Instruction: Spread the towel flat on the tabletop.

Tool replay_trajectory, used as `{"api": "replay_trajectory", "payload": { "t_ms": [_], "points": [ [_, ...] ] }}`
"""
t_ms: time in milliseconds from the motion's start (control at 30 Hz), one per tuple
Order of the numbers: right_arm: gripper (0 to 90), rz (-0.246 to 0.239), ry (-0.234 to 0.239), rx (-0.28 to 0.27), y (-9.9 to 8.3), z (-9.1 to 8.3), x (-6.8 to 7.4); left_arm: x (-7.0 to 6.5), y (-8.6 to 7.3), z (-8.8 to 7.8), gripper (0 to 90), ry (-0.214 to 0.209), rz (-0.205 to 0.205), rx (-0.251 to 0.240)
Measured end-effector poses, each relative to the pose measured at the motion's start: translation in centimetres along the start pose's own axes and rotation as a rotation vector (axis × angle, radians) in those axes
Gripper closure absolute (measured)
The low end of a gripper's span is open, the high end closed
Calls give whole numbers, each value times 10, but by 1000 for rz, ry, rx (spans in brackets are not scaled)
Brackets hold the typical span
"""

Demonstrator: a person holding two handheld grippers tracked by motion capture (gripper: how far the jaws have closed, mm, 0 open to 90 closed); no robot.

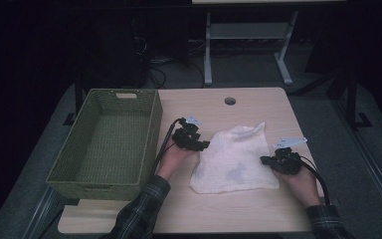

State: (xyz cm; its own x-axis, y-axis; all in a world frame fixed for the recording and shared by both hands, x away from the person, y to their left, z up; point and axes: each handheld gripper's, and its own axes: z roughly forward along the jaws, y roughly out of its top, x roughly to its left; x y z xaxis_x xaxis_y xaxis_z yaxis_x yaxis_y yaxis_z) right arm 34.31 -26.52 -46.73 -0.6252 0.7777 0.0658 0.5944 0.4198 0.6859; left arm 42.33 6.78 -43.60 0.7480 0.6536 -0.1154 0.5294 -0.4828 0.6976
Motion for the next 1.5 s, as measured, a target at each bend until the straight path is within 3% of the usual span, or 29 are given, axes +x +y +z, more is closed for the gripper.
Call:
{"api": "replay_trajectory", "payload": {
  "t_ms": [200, 400, 567, 700, 833, 867, 900, 933, 1033, 1067, 1100, 1133, 1233, 1333, 1367, 1400, 1500],
  "points": [
    [897, -2, -2, -2, -3, 2, 0, -1, 4, 23, 485, -10, 7, 21],
    [897, -13, -12, -8, -4, 2, 1, -1, 0, 35, 632, -16, 7, 42],
    [897, -8, -12, -10, -4, 2, 2, 0, -1, 36, 869, -18, 15, 50],
    [896, -14, -11, -14, -5, 1, 1, -2, 1, 31, 891, -19, 0, 25],
    [896, -16, -8, -17, -5, 1, 1, -7, 7, 22, 893, -20, 15, -10],
    [896, -16, -11, -14, -5, 1, 1, -15, 12, 16, 893, -30, 27, -40],
    [896, -16, -11, -14, -5, 1, 1, -15, 12, 16, 893, -30, 27, -40],
    [896, -17, -15, -16, -5, 2, 2, -24, 17, 13, 893, -41, 63, -49],
    [896, -17, -15, -16, -5, 2, 2, -36, 21, 12, 894, -59, 89, -66],
    [896, -20, -14, -14, -5, 1, 1, -49, 23, 13, 894, -79, 122, -74],
    [896, -20, -14, -14, -5, 1, 1, -49, 23, 13, 894, -79, 122, -74],
    [896, -18, -13, -14, -5, 1, 1, -63, 24, 16, 894, -99, 156, -72],
    [896, -14, -11, -12, -5, 1, 1, -84, 24, 21, 894, -128, 212, -58],
    [896, -15, -10, -13, -5, 1, 1, -101, 20, 29, 895, -162, 226, -49],
    [896, -15, -9, -13, -5, 1, 1, -101, 20, 29, 894, -162, 226, -49],
    [897, -15, -8, -13, -5, 1, 1, -111, 16, 36, 895, -183, 242, -35],
    [896, -12, -7, -12, -5, 1, 0, -120, 9, 45, 892, -212, 252, -6]
  ]
}}
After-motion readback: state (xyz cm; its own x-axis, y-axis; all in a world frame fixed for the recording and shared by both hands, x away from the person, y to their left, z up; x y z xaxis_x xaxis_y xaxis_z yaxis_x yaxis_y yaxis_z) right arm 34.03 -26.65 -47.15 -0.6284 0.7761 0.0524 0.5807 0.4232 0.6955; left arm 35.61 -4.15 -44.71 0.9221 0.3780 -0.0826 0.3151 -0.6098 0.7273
